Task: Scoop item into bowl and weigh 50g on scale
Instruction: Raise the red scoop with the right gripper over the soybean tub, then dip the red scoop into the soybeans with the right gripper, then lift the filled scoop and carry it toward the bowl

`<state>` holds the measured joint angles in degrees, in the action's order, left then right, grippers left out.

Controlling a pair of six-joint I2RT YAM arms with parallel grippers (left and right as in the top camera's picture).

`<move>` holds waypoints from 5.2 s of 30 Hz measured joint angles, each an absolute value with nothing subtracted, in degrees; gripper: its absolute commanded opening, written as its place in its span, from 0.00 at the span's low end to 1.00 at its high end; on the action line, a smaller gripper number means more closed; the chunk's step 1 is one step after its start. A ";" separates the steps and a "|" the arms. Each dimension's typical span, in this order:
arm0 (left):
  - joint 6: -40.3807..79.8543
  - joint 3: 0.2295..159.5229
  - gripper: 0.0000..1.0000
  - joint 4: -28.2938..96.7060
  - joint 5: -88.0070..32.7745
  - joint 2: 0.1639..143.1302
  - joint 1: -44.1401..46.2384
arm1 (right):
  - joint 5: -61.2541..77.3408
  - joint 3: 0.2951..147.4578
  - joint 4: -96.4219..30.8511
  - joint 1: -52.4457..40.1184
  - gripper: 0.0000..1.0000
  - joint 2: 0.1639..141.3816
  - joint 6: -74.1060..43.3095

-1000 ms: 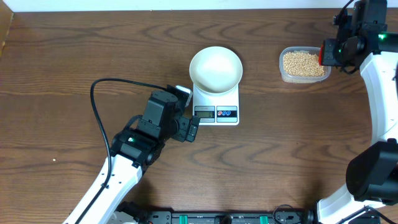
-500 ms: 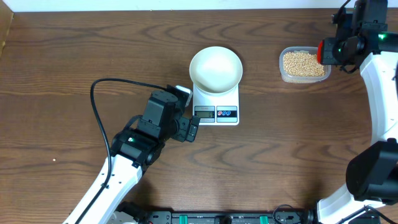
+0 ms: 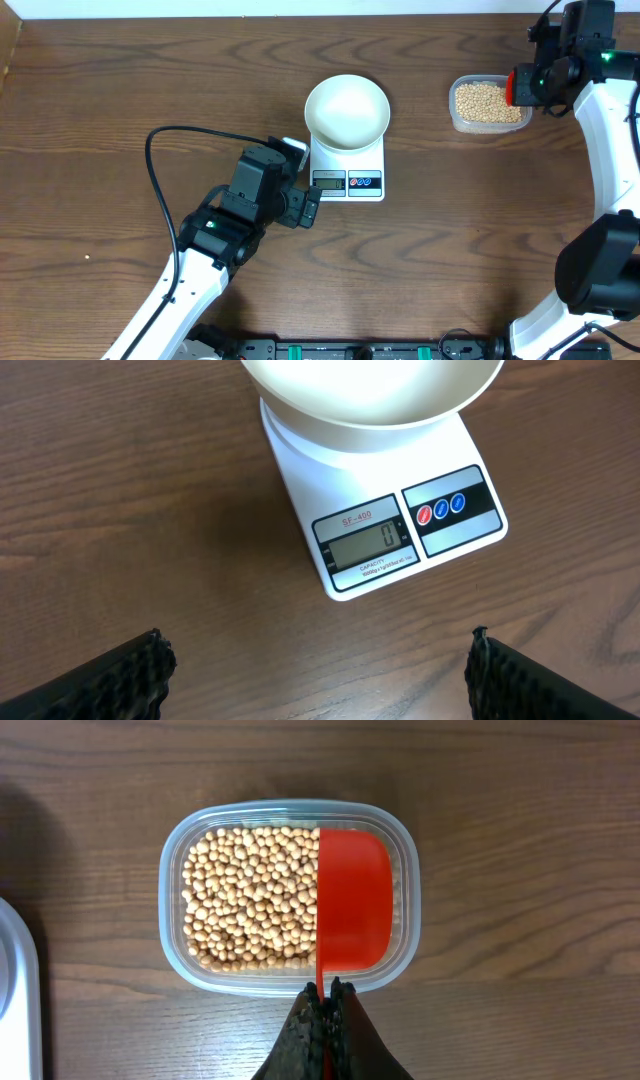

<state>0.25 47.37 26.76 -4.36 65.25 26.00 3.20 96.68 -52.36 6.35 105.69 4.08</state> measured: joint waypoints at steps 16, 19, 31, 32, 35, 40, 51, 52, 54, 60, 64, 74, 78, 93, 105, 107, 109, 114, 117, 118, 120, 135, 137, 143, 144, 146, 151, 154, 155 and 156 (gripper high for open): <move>0.25 47.37 0.95 26.76 -4.36 65.25 26.00 | 3.20 96.68 -52.53 6.35 0.01 108.73 4.08; 0.25 47.37 0.95 26.74 -4.36 65.25 26.00 | 3.20 96.68 -52.82 6.35 0.01 109.78 4.08; 0.25 47.37 0.95 26.74 -4.36 65.25 26.00 | 10.28 97.49 -54.17 7.62 0.01 114.80 3.99; 0.27 47.37 0.95 26.76 -4.36 65.25 26.00 | 11.53 97.51 -54.41 7.81 0.01 115.22 3.99; 0.25 47.37 0.95 26.76 -4.36 65.25 26.00 | 14.24 97.56 -54.76 7.99 0.01 116.07 3.99; 0.27 47.37 0.95 26.76 -4.36 65.25 26.00 | 18.87 97.58 -54.78 8.16 0.01 117.64 3.99; 0.27 47.37 0.95 26.74 -4.36 65.25 26.00 | 30.81 97.78 -54.57 13.10 0.01 119.85 3.97; 0.27 47.37 0.95 26.76 -4.36 65.25 26.00 | 32.01 97.78 -54.57 13.91 0.01 120.01 3.97; 0.27 47.37 0.95 26.76 -4.36 65.25 26.00 | 34.13 97.78 -54.63 15.18 0.01 120.51 3.95; 0.27 47.37 0.95 26.76 -4.36 65.25 26.00 | 38.87 97.78 -55.51 17.76 0.01 121.45 3.92; 0.27 47.37 0.95 26.74 -4.36 65.25 26.00 | 40.58 97.78 -55.88 19.29 0.01 121.56 3.75; 0.27 47.37 0.95 26.76 -4.36 65.25 26.00 | 38.79 97.76 -55.92 21.58 0.01 121.56 2.11; 0.27 47.37 0.95 26.74 -4.36 65.25 26.00 | 37.89 97.76 -55.77 21.58 0.01 121.82 1.54; 0.27 47.37 0.95 26.76 -4.36 65.25 26.00 | 42.13 97.76 -54.04 22.13 0.01 124.88 0.73; 0.27 47.37 0.95 26.76 -4.36 65.25 26.00 | 53.69 97.76 -54.17 22.94 0.01 126.67 4.43; 0.27 47.37 0.95 26.76 -4.36 65.25 26.00 | 55.07 97.73 -54.50 23.55 0.01 127.11 4.84; 0.27 47.37 0.95 26.76 -4.36 65.25 26.00 | 56.18 97.62 -55.13 24.34 0.01 127.15 5.30; 0.27 47.37 0.95 26.74 -4.36 65.25 26.00 | 59.13 97.60 -56.60 26.83 0.01 127.15 7.38; 0.27 47.37 0.95 26.76 -4.36 65.25 26.00 | 60.90 97.60 -57.43 28.45 0.01 127.15 8.95; 0.27 47.37 0.95 26.76 -4.36 65.25 26.00 | 61.36 97.60 -57.60 28.86 0.01 127.15 9.50; 0.27 47.37 0.95 26.76 -4.36 65.25 26.00 | 62.22 97.60 -58.06 29.56 0.01 127.15 10.46; 0.27 47.37 0.96 26.74 -4.36 65.25 26.00 | 70.13 97.54 -62.54 30.83 0.01 127.15 16.95; 0.27 47.37 0.95 26.76 -4.36 65.25 26.00 | 71.40 97.54 -62.67 31.42 0.01 127.15 17.43; 0.27 47.37 0.95 26.76 -4.36 65.25 26.00 | 74.76 97.54 -63.29 32.71 0.01 127.15 17.87; 0.27 47.37 0.96 26.76 -4.36 65.25 26.00 | 75.18 97.54 -63.42 32.75 0.01 127.15 17.89; 0.27 47.37 0.96 26.76 -4.36 65.25 26.00 | 76.16 97.54 -63.53 32.77 0.01 127.15 18.09; 0.27 47.37 0.95 26.76 -4.36 65.25 26.00 | 78.41 97.54 -64.03 32.77 0.01 127.15 18.28; 0.27 47.37 0.95 26.76 -4.36 65.25 26.00 | 79.31 97.54 -64.05 32.67 0.01 127.15 18.26; 0.27 47.37 0.95 26.76 -4.36 65.25 26.00 | 79.61 97.54 -64.07 32.56 0.01 127.15 18.26; 0.27 47.37 0.95 26.74 -4.36 65.25 26.00 | 79.88 97.54 -64.05 32.45 0.01 127.15 18.24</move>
<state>0.27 47.37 26.74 -4.36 65.25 26.00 79.88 97.54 -64.05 32.45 127.15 18.24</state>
